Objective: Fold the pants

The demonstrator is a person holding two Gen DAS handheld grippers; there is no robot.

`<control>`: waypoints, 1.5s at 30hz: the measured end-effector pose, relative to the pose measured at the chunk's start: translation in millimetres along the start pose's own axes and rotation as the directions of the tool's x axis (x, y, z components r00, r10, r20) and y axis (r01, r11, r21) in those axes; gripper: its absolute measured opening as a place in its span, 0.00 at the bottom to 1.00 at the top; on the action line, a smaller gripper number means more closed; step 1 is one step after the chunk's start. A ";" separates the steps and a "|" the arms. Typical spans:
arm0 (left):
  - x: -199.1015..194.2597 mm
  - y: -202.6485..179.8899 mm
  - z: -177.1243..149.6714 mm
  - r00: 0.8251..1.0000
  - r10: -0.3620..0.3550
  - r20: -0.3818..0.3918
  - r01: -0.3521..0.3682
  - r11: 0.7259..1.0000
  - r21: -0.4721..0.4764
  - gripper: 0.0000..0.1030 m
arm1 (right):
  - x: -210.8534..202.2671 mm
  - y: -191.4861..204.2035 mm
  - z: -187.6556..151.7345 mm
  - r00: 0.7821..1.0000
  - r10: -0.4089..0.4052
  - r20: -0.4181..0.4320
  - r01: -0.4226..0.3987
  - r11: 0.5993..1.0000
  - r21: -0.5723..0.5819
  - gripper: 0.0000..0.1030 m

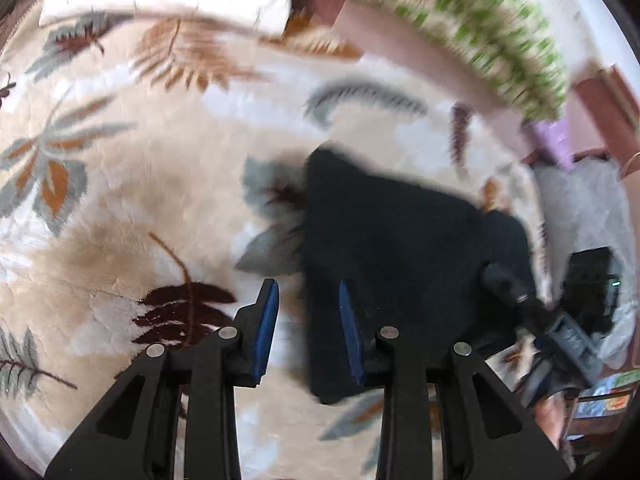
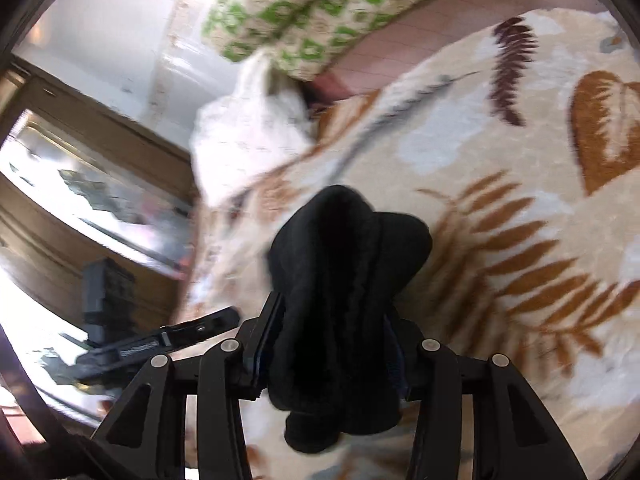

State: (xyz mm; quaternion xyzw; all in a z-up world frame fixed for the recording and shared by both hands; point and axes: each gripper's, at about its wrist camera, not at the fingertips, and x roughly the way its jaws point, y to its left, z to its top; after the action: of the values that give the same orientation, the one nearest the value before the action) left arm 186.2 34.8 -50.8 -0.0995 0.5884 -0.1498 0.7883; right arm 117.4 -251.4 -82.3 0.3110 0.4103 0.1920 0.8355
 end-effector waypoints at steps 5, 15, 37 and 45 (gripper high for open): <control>11.2 -8.9 -3.1 1.000 -0.001 0.004 0.001 0.999 0.049 0.28 | 2.3 -31.3 -5.6 0.987 -0.164 -0.002 0.163 0.985 -0.054 0.60; 16.1 -18.9 0.3 0.997 0.075 -0.009 -0.075 0.997 0.031 0.28 | -0.4 -22.6 0.6 0.959 -0.285 0.005 0.283 0.951 -0.128 0.72; -47.3 -40.1 -134.1 0.930 0.269 0.250 -0.285 0.958 0.029 0.34 | -93.8 78.5 -138.8 0.875 -0.459 0.153 0.481 0.859 -0.176 0.99; -58.4 -36.3 -152.5 0.882 0.322 0.345 -0.357 0.933 0.041 0.34 | -101.4 112.6 -160.1 0.825 -0.497 0.269 0.558 0.792 -0.247 0.99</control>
State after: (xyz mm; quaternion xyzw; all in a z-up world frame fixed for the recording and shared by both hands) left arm 20.5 24.5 -30.1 0.0221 0.4464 -0.0209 0.8943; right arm -78.6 -169.4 -23.8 0.0629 0.3630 -0.0172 0.9295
